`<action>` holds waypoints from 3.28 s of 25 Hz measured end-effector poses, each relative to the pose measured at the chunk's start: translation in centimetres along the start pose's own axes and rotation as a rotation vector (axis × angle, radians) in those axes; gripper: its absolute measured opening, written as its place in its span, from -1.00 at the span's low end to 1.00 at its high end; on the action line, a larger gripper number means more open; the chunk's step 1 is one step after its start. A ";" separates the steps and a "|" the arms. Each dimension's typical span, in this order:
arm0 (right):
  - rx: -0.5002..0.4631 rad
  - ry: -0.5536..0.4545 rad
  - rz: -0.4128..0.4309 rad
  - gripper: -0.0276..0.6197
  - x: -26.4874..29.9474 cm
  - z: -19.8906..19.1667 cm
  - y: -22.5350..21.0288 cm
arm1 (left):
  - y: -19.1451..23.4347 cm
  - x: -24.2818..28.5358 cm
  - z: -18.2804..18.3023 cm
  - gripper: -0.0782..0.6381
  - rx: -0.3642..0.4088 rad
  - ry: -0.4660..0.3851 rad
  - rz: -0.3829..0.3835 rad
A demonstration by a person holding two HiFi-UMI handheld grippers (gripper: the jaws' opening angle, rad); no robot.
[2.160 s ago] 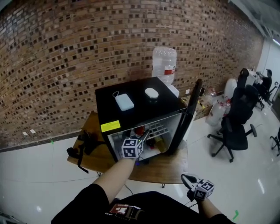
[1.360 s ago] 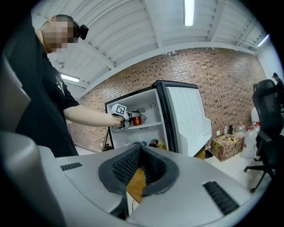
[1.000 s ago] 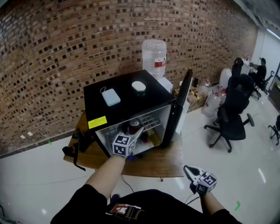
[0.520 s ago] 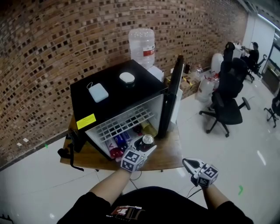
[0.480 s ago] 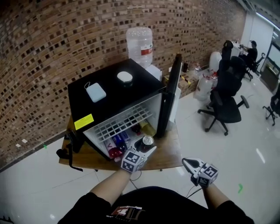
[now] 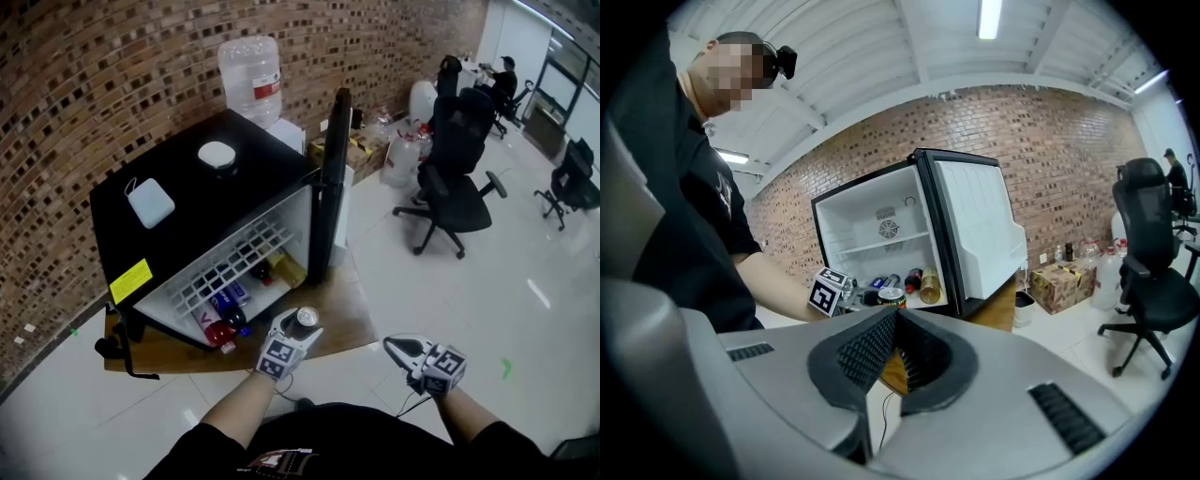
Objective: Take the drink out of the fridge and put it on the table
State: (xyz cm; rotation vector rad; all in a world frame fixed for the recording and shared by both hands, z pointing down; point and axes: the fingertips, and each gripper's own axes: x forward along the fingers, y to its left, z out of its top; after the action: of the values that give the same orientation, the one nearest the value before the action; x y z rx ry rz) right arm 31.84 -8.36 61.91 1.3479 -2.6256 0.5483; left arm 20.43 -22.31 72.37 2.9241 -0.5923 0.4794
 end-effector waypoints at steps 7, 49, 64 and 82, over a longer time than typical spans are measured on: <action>0.013 -0.013 -0.012 -0.91 0.7 -0.2 -0.6 | 0.1 1.7 -3.1 0.11 0.018 0.021 -0.030; 0.012 -0.100 0.058 -0.91 11.3 1.8 10.2 | 5.1 -32.6 -0.4 -0.61 -0.319 -0.184 -0.042; 0.061 -0.103 0.134 -0.91 19.6 3.7 19.6 | 12.7 -45.9 -2.7 -0.78 -0.312 -0.251 0.051; -0.070 -0.035 0.181 -0.91 20.8 5.1 20.9 | 11.4 -44.8 -1.2 -0.78 -0.293 -0.272 -0.003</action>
State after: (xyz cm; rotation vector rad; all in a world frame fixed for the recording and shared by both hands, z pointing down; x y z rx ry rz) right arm 2.93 -14.94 57.83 1.1174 -2.7851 0.4536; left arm -23.55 -16.51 59.37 2.7219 -0.6278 -0.0116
